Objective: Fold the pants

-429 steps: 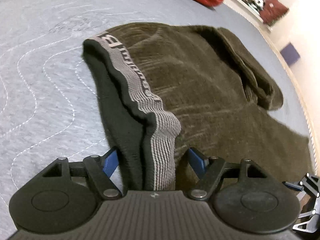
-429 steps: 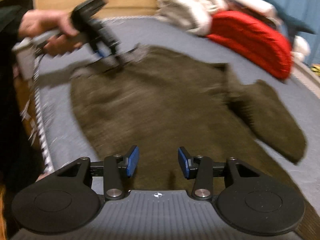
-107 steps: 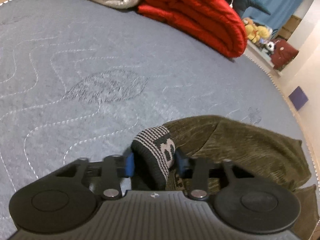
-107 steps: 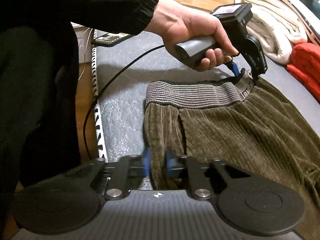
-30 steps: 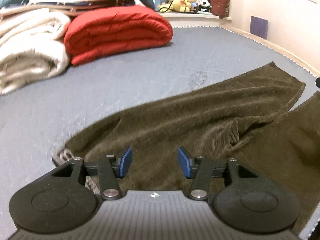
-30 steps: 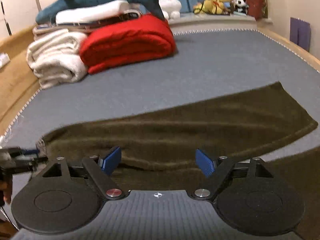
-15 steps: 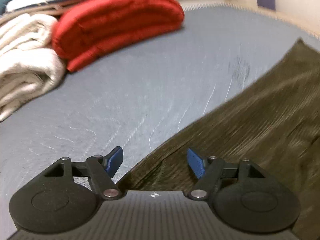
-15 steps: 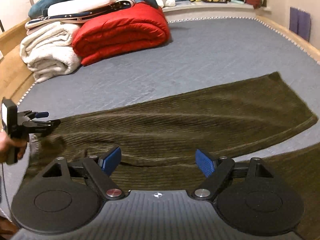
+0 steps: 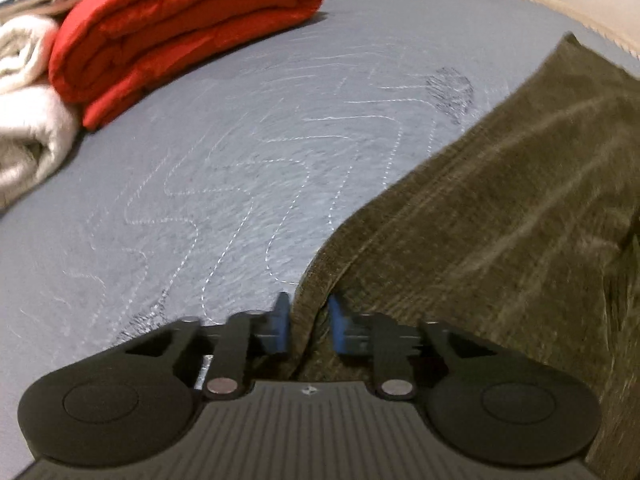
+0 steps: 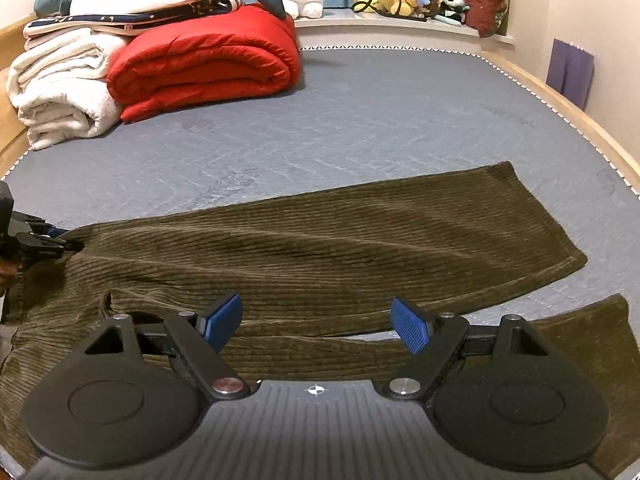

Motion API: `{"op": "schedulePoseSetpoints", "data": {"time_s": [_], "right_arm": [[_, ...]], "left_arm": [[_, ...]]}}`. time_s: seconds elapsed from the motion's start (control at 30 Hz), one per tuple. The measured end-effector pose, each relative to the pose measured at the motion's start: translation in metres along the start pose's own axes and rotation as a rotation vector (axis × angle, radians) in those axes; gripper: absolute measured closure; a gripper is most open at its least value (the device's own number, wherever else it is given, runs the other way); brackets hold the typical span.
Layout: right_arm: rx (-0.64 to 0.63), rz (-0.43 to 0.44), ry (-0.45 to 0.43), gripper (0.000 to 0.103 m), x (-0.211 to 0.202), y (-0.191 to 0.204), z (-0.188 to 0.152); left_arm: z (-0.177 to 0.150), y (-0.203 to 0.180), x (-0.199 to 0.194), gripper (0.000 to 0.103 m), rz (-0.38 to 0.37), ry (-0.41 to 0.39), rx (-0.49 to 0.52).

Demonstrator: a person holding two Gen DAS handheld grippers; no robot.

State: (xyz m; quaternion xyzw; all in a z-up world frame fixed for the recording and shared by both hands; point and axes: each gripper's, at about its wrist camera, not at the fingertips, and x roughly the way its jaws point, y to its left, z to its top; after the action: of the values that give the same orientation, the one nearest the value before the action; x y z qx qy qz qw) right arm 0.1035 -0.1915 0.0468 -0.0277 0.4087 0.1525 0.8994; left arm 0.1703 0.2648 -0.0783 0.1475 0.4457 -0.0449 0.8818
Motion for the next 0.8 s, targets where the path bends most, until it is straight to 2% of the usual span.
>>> {"op": "schedulePoseSetpoints", "data": {"time_s": [0.17,0.33,0.47,0.57,0.7,0.8], "right_arm": [[-0.002,-0.017,-0.013,0.02,-0.005,0.001,0.0],[0.006,-0.019,-0.013,0.02,-0.005,0.002,-0.002],[0.051,-0.031,-0.026,0.02,-0.007,-0.006,0.001],[0.11,-0.062,-0.055,0.02,-0.012,-0.02,0.003],[0.211,-0.111,-0.092,0.02,-0.021,-0.049,0.002],[0.287,-0.153,-0.112,0.02,-0.028,-0.071,-0.003]], "left_arm": [[0.002,-0.02,-0.037,0.091,0.061,-0.034,0.067],[-0.006,-0.054,-0.103,0.092,0.09,-0.113,0.117],[-0.027,-0.095,-0.178,0.093,0.065,-0.212,0.159],[-0.061,-0.136,-0.232,0.093,0.026,-0.255,0.218],[-0.122,-0.181,-0.266,0.093,-0.061,-0.215,0.293],[-0.162,-0.2,-0.257,0.093,-0.129,-0.096,0.367]]}}
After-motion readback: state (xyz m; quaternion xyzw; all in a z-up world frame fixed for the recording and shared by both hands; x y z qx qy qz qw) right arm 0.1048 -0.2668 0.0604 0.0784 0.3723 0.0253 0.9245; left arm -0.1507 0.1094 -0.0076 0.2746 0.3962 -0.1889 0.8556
